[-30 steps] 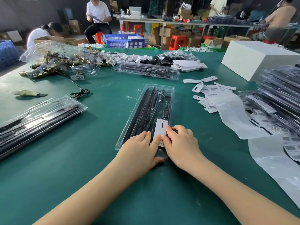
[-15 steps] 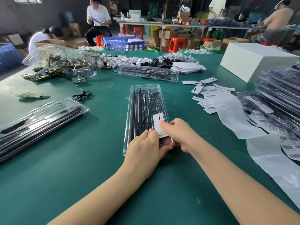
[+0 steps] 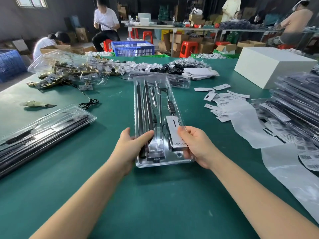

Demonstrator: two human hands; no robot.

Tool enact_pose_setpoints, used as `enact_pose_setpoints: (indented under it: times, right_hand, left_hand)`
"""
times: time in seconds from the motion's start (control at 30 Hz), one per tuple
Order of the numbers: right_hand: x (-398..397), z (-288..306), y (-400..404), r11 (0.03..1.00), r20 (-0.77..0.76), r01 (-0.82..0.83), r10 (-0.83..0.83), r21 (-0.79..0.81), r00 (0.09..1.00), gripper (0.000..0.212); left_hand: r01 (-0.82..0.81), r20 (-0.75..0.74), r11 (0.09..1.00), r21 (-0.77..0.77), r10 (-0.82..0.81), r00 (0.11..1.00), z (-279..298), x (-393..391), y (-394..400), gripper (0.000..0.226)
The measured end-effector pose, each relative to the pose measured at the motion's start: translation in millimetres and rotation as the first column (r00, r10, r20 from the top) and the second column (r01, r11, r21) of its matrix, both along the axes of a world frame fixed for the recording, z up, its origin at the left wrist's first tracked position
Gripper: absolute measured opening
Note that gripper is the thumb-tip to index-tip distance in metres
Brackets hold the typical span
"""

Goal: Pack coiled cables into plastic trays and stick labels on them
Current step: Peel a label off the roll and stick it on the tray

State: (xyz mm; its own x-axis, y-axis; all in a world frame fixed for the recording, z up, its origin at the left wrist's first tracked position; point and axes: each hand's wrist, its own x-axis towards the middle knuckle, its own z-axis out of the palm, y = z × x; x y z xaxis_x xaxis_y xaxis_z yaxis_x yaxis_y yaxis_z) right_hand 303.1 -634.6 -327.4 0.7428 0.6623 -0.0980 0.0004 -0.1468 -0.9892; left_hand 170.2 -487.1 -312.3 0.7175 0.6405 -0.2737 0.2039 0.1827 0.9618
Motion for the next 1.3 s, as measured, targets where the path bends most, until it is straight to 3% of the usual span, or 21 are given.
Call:
enact_pose_setpoints:
  times: [0.03,0.1,0.27,0.4,0.5,0.63,0.77,0.97,1.3]
  right_hand:
    - [0,1,-3,1.0,0.047,-0.018,0.018,0.008,0.999,0.033]
    - [1,5,-6,0.999,0.15,-0.053,0.051,0.011,0.987,0.023]
    - [1,16,-11,0.998,0.117,0.03,-0.036,0.054,0.992,0.017]
    - [-5,17,-18,0.989,-0.143,0.143,-0.138,0.026,0.98,0.025]
    - [-12,9,-24,0.993,-0.269,0.115,-0.112,-0.005,0.957,0.026]
    - [-19,7,-29,0.994,-0.39,0.032,0.01,0.101,0.921,0.017]
    - [-24,6,-22,0.978,-0.507,0.135,-0.036,0.16,0.861,0.008]
    - [-30,6,-12,0.947,-0.485,0.276,-0.166,0.163,0.858,0.004]
    - [-32,7,-12,0.942,-0.436,0.299,-0.207,0.152,0.876,0.017]
  left_hand:
    - [0.058,0.041,0.976,-0.21,-0.051,0.998,6,3,3,0.067]
    - [0.168,0.049,0.919,-0.357,-0.161,0.986,17,9,3,0.049]
    - [0.108,0.113,0.945,-0.31,-0.076,0.991,19,29,-12,0.038]
    - [0.045,0.113,0.936,-0.349,-0.005,0.994,5,34,-18,0.047]
    - [0.011,0.138,0.931,-0.364,0.042,0.99,-1,34,-18,0.043]
    - [-0.027,0.174,0.914,-0.405,0.106,0.979,-2,34,-13,0.033]
    - [-0.06,0.223,0.896,-0.441,0.174,0.959,-4,36,-13,0.041]
    - [-0.095,0.27,0.882,-0.462,0.242,0.932,-6,37,-18,0.048]
    - [-0.095,0.274,0.882,-0.461,0.243,0.931,-4,35,-22,0.046]
